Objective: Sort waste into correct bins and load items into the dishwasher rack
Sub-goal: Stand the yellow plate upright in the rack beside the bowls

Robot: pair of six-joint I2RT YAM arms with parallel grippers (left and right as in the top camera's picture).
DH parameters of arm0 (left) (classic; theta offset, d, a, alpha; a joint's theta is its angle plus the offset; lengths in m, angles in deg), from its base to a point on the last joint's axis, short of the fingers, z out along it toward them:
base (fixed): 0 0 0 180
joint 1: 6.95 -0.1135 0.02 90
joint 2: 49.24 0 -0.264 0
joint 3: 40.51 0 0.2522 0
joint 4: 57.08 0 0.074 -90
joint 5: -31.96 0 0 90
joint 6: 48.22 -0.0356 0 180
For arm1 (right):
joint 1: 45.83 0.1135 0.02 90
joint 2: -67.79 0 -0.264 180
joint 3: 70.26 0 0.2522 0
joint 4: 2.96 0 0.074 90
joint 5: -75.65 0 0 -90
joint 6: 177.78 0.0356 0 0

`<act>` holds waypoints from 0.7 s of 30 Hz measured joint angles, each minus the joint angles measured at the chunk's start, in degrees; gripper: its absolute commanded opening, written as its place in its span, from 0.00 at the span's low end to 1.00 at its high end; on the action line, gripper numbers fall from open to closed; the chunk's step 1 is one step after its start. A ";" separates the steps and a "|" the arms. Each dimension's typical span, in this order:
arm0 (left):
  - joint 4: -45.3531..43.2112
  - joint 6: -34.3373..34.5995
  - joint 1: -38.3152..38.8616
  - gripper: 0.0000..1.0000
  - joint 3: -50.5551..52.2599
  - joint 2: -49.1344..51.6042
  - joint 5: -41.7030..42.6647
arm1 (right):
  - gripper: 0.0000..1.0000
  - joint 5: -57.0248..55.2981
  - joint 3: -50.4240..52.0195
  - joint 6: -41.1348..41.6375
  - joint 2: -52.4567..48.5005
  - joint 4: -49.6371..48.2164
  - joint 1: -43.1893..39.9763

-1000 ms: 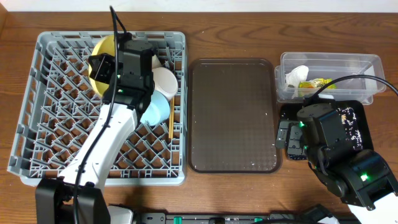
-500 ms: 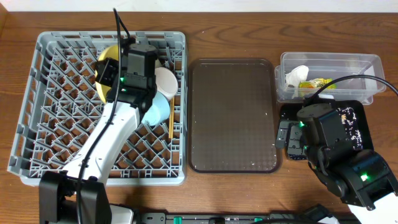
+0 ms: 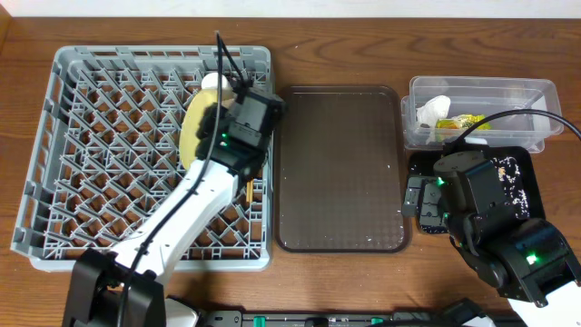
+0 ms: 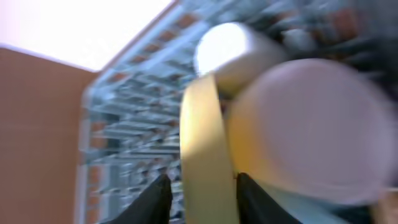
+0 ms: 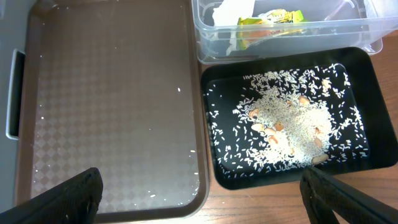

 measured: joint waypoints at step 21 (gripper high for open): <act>-4.90 23.63 -1.92 0.79 0.00 -22.18 18.60 | 0.98 0.00 0.00 0.00 0.00 -0.02 0.00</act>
